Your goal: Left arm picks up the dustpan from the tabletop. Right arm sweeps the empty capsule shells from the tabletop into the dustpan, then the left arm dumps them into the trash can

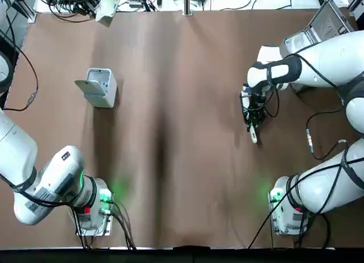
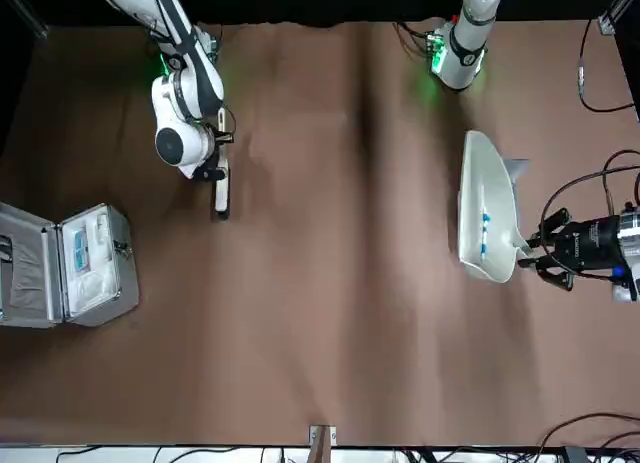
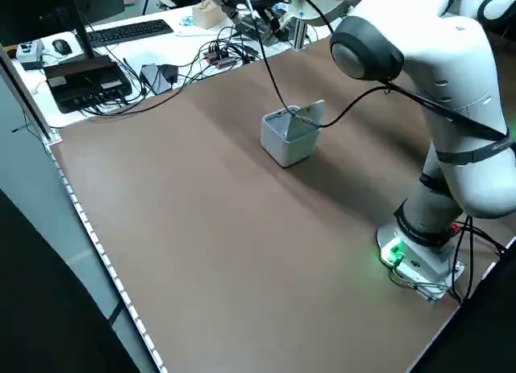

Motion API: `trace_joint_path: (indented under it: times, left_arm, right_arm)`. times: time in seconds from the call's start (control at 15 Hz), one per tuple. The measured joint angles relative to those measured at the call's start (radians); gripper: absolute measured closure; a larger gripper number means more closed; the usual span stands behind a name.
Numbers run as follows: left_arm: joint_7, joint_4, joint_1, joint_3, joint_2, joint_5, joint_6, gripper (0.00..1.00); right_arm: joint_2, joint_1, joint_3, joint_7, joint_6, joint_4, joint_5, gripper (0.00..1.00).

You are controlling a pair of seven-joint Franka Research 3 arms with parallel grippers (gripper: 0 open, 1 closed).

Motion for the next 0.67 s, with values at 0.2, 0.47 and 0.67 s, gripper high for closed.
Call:
trace_joint_path:
  times: [0.2,0.47,0.67]
  left_arm:
    - [0.025,0.006,-0.001,0.028,-0.012,-0.046,-0.038,0.67]
    - [0.106,0.006,-0.015,0.136,-0.07,-0.062,-0.047,0.67]
    - [0.2,0.006,-0.067,0.273,-0.12,-0.062,-0.052,0.67]
  right_arm:
    - [0.001,-0.001,0.0,0.0,0.0,0.002,0.002,0.74]
    - [0.002,-0.001,-0.001,0.0,0.0,0.005,0.029,0.74]
    - [0.004,-0.001,-0.001,0.0,-0.001,0.006,0.036,0.74]
